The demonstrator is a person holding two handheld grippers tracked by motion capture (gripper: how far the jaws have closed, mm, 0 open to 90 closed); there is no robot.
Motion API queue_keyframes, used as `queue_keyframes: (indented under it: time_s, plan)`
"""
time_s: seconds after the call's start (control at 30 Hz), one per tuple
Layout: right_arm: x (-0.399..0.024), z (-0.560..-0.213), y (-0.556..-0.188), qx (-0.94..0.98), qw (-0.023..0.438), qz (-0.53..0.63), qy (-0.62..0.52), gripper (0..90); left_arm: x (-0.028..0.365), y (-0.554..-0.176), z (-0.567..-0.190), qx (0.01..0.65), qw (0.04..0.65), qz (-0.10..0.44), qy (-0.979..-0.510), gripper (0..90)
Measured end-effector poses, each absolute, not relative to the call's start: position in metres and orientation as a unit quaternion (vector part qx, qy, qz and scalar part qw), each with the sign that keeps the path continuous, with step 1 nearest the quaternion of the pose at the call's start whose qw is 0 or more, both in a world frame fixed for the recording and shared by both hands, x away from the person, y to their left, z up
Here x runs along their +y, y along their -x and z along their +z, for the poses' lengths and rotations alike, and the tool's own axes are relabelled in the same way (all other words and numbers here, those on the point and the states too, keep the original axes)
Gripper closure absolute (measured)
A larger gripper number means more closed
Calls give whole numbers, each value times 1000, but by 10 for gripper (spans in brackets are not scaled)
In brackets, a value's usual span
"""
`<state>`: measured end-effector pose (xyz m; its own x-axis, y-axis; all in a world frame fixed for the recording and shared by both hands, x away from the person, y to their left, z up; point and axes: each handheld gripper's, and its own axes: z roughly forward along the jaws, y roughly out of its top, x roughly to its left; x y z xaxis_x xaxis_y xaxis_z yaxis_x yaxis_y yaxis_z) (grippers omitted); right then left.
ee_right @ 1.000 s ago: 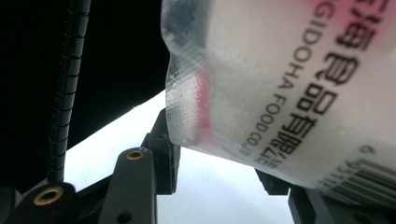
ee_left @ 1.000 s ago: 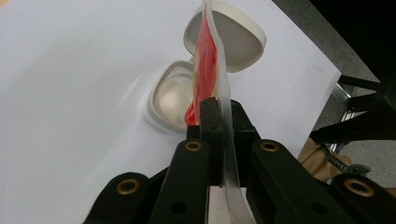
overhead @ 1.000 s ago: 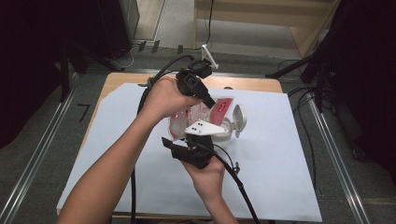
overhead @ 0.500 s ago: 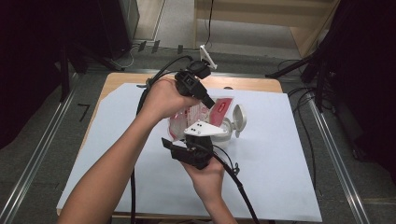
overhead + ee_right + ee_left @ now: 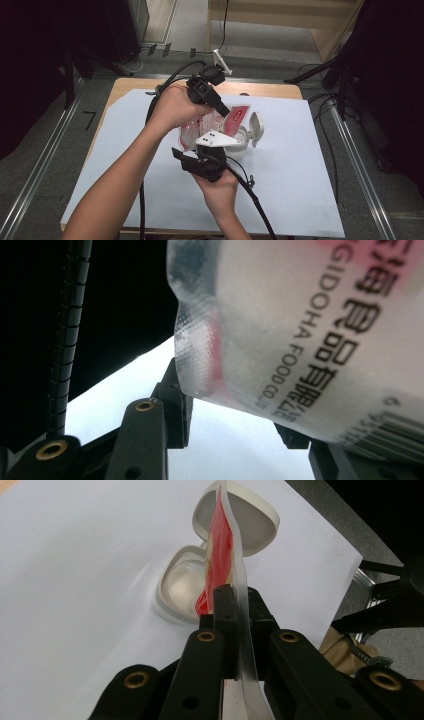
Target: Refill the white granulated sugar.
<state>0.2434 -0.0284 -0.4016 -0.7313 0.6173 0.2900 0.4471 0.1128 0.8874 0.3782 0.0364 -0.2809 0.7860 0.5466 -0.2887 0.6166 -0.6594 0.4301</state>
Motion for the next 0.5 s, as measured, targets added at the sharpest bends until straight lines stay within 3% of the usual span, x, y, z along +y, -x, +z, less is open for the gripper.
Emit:
queue_keyframes:
  time_s: [0.5]
  plan:
    - [-20, -411, -239, 761, 90, 543, -343, 567, 56, -367, -289, 315, 296, -62, -899, 884]
